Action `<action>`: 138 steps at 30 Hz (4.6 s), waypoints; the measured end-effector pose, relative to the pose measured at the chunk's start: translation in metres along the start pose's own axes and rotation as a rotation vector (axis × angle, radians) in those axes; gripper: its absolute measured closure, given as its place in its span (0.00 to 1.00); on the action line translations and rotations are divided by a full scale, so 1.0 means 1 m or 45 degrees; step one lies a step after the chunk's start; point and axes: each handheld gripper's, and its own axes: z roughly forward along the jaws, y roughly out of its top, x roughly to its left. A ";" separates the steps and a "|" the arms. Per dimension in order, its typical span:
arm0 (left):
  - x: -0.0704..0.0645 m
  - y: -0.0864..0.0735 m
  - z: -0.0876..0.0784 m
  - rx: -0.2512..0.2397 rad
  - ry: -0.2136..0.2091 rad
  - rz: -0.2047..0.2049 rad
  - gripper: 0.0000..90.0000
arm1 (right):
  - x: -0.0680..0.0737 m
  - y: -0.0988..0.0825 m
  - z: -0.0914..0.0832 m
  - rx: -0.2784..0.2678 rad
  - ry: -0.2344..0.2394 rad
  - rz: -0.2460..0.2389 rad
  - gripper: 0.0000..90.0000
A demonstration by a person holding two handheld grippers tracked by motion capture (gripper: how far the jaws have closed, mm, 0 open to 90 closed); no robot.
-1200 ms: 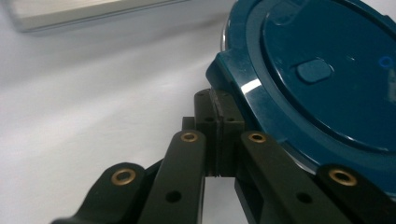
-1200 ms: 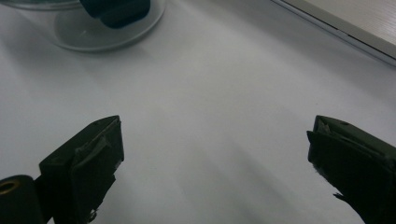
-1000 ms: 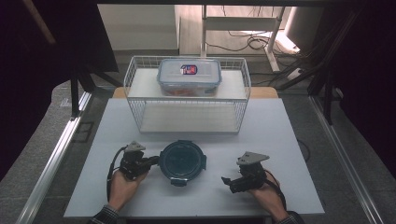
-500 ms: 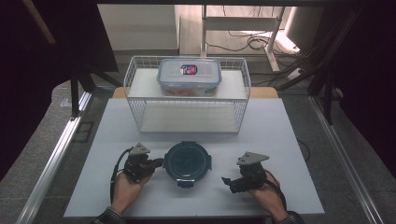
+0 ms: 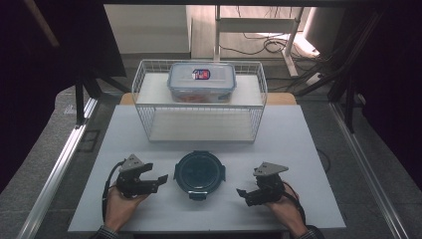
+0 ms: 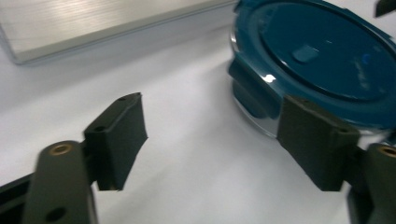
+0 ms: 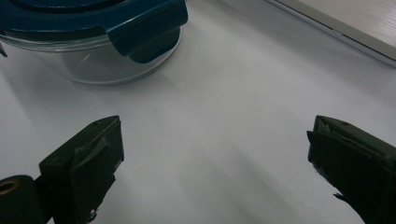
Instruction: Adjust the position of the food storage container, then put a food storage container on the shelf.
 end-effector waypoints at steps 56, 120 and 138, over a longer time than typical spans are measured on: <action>0.005 0.003 0.006 0.043 -0.081 0.044 0.04 | 0.004 0.029 0.002 -0.114 0.051 0.074 0.00; -0.002 -0.004 0.018 0.023 -0.643 -0.363 0.64 | 0.014 0.029 0.018 -0.033 0.576 0.599 0.61; -0.003 0.039 0.013 -0.042 -0.629 -0.328 0.64 | -0.005 0.062 -0.004 -0.137 0.530 0.529 0.62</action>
